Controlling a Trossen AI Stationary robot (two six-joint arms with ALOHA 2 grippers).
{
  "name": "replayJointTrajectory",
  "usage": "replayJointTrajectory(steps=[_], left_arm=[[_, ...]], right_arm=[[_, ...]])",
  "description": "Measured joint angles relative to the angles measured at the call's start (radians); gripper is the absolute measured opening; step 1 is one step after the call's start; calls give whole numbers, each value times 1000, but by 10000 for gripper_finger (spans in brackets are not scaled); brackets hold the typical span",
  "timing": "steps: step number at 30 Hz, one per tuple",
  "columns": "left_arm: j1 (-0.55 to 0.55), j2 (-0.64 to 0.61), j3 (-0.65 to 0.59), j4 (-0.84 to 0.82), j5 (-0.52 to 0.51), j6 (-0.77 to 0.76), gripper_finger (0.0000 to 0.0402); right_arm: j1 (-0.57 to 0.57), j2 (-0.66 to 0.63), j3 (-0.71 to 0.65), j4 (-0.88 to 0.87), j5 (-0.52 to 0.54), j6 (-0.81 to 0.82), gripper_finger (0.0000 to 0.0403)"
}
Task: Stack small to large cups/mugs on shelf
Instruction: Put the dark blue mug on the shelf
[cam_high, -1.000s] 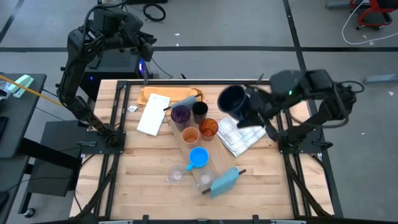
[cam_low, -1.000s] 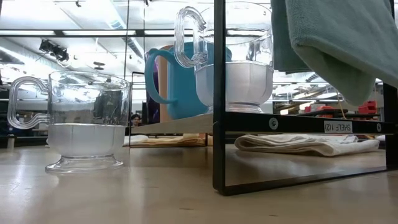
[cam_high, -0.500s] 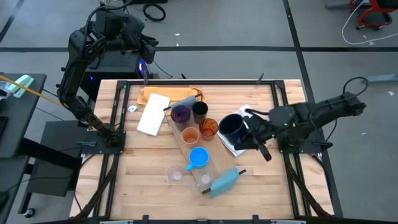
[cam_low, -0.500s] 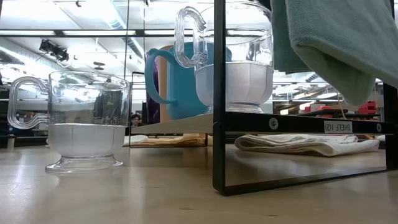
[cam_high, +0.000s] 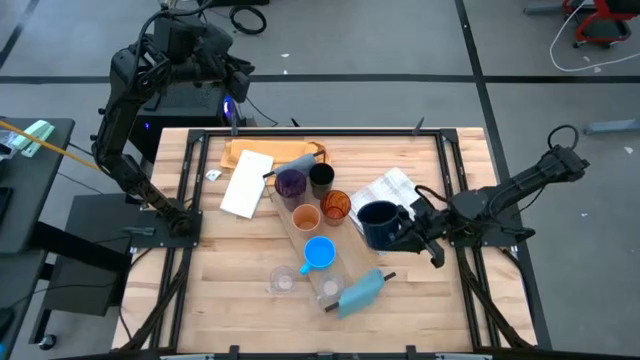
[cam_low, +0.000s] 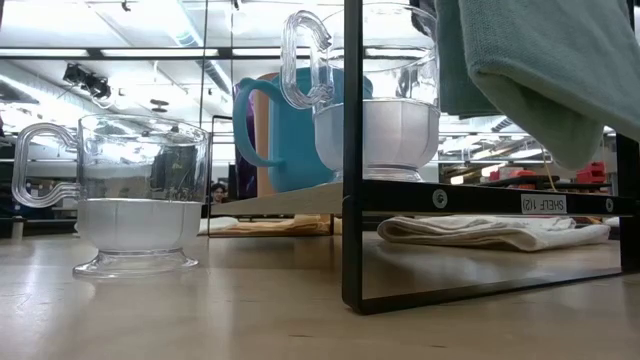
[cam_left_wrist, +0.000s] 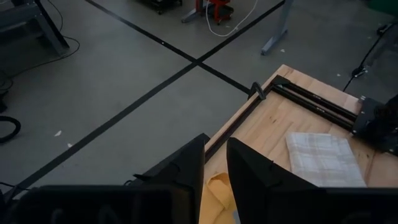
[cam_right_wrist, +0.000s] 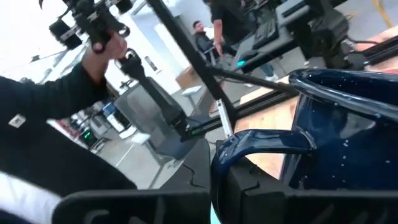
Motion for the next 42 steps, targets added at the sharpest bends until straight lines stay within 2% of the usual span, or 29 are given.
replayJointTrajectory(steps=[6,10,16,21,32,36,42], left_arm=[[0,0,0,0,0,3,72],[0,0,0,-2,0,1,75],[0,0,0,-5,0,-7,68],[0,0,0,-7,0,-7,64],[0,0,0,-22,0,19,60],[0,0,0,-22,0,42,57],[0,0,0,-22,0,46,61]], right_arm=[[-8,22,-30,2,-136,-26,9],[-26,31,-32,4,-181,-82,9],[-109,33,-33,3,-259,-168,9],[-162,45,-92,38,-322,-164,9],[-223,42,-340,488,-302,-17,9],[-222,43,-361,482,-232,-28,9],[-222,43,-338,331,-144,-157,9]])
